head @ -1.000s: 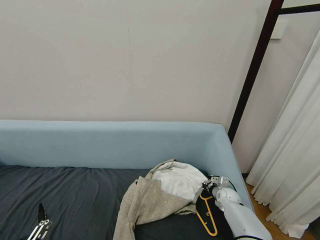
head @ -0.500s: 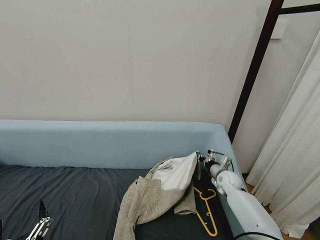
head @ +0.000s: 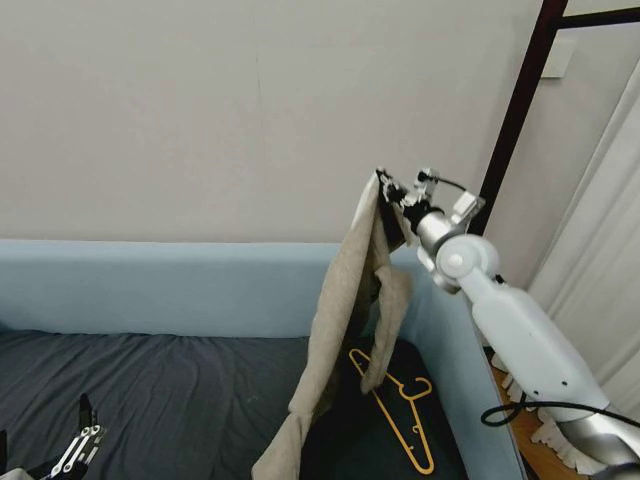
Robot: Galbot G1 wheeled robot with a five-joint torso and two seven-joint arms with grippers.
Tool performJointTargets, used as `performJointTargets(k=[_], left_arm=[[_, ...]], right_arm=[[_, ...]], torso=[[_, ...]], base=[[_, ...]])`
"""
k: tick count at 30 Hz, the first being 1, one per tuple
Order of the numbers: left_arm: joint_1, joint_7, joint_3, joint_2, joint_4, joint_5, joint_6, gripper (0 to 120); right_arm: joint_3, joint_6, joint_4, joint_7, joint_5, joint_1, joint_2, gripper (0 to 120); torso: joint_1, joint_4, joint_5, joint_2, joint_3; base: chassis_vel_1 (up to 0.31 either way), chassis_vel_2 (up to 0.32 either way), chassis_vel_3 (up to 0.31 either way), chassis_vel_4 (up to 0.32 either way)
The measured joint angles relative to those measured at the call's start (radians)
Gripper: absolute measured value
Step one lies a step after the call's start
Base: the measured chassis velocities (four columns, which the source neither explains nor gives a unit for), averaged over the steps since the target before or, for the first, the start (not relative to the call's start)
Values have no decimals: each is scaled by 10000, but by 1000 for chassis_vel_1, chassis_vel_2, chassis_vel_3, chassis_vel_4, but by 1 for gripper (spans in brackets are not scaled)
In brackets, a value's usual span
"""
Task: Pick up the clothes from the sofa and hang them on the clothes hanger.
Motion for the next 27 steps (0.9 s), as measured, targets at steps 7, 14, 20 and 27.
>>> performJointTargets(k=[7,14,20,27], left_arm=[[100,-75,-52,44,-15,-24,-169,100],[20,-78,25,64,-136,-29,-103,100],[115,-66,21,108,-182,-13,-105,100],[273,-93,-30,63,-288,-12,-149,100]], right_arm=[[-533,-202,3073,413,-715,-1986,-1288,0],[-1775,-454,4543,110,-3822,-6928,-2513,0],[-2031,-525,3633,-174,-5963,-8900,-2561,0],[-1954,-1717,3368,-759,-7388,-10077,-3240,0]], torso=[[0,-1,4,0,-2],[-3,-5,6,1,-2],[-3,-3,5,1,-3],[-4,-2,2,2,-2]], base=[[0,0,0,0],[0,0,0,0],[0,0,0,0],[0,0,0,0]])
